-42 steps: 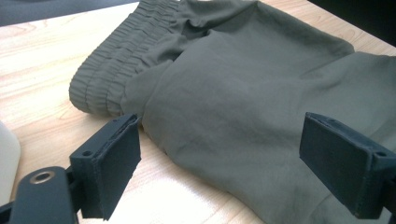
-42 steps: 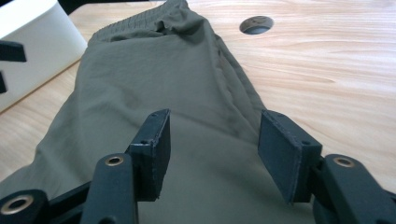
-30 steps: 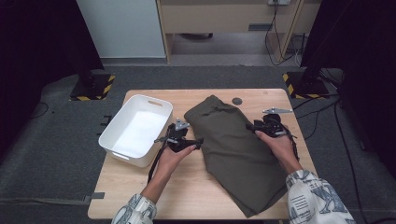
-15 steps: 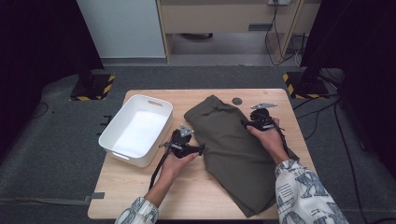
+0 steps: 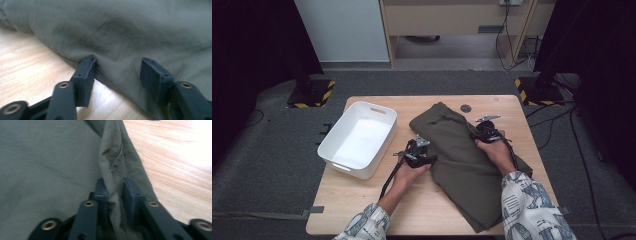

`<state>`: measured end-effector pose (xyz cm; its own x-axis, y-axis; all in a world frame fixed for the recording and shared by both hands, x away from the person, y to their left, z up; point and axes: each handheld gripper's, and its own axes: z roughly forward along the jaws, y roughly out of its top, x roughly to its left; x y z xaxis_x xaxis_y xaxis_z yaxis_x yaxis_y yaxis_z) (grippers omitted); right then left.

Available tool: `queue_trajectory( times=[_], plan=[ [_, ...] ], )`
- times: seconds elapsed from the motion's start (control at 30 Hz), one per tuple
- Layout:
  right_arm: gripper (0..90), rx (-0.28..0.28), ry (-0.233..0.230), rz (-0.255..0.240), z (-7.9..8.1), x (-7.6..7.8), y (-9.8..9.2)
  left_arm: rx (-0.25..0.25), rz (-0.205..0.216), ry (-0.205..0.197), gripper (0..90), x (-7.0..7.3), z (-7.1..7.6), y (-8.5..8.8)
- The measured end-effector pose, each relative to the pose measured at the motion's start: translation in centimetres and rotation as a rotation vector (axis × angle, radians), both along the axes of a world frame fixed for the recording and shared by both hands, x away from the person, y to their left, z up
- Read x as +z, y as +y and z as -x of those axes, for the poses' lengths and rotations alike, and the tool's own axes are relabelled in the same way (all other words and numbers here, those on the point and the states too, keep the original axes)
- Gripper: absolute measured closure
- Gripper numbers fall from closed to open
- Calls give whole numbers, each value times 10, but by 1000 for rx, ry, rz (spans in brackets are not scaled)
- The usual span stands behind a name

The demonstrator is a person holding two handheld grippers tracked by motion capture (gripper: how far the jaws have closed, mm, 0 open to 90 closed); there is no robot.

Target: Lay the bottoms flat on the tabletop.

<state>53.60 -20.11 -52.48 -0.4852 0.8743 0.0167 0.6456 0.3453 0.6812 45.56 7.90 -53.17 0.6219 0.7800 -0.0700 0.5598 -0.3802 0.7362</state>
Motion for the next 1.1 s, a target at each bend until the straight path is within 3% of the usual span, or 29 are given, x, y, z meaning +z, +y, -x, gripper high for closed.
queue_trajectory(
  times=[0.2, 0.5, 0.67, 0.83, 1.1],
  plan=[
    [786, -19, 30, -10, 11, 2, -4, -6, -10, 10, 531, 1, -16, -2],
    [767, -33, 73, -56, 49, 4, -15, -39, -51, -14, 536, 1, -34, -8],
    [737, -30, 78, -75, 71, 4, -18, -15, -23, -14, 535, 0, -39, -8],
    [728, -33, 78, -88, 84, 3, -21, 3, -26, -20, 519, -1, -41, -10],
    [696, -23, 91, -91, 105, 5, -21, 22, -20, -30, 488, -2, -35, -10]
  ],
)
